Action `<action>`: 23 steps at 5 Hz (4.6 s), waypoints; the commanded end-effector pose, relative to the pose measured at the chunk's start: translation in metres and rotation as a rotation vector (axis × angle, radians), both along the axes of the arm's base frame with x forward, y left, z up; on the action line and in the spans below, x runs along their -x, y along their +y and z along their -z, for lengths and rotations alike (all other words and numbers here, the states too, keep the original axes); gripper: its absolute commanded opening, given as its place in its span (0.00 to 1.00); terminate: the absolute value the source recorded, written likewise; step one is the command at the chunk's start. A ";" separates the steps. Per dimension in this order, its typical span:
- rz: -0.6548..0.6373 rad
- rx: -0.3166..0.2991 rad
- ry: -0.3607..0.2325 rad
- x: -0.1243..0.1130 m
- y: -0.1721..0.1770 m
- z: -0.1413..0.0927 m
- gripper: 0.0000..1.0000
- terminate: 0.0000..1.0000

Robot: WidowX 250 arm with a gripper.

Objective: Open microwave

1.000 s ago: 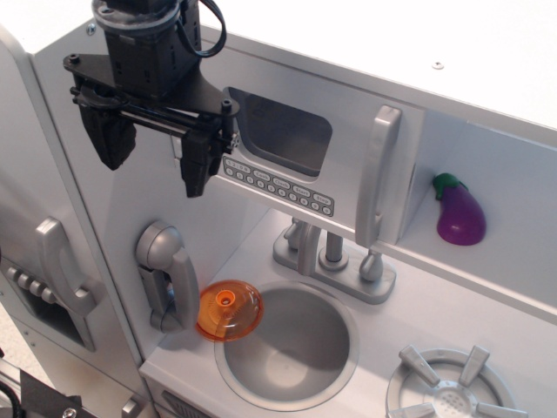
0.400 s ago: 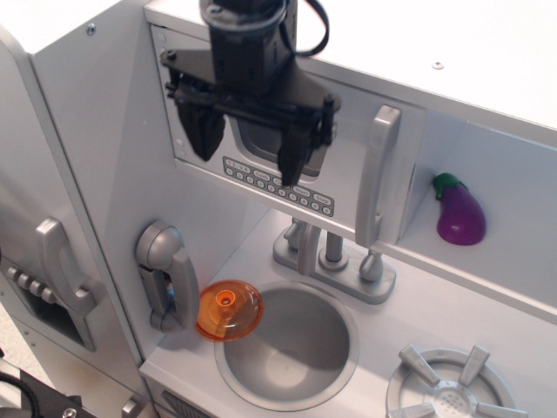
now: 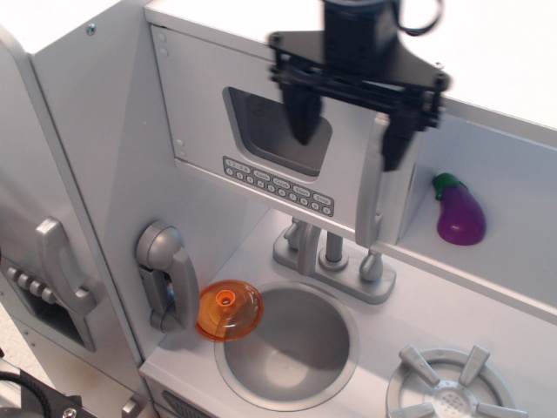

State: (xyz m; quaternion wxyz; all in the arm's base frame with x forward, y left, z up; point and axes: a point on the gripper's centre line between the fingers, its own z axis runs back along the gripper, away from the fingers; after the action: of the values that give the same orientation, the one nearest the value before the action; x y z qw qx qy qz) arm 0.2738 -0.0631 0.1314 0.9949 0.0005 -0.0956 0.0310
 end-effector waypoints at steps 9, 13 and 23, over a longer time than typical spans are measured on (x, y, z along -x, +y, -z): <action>0.122 -0.028 -0.014 0.052 0.002 -0.001 1.00 0.00; 0.184 0.038 0.155 0.044 -0.087 0.005 1.00 0.00; 0.175 -0.028 0.033 0.094 0.086 -0.001 1.00 0.00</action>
State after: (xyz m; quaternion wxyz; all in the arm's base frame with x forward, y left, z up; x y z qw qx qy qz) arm 0.1760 0.0188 0.1215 0.9960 0.0001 -0.0679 -0.0586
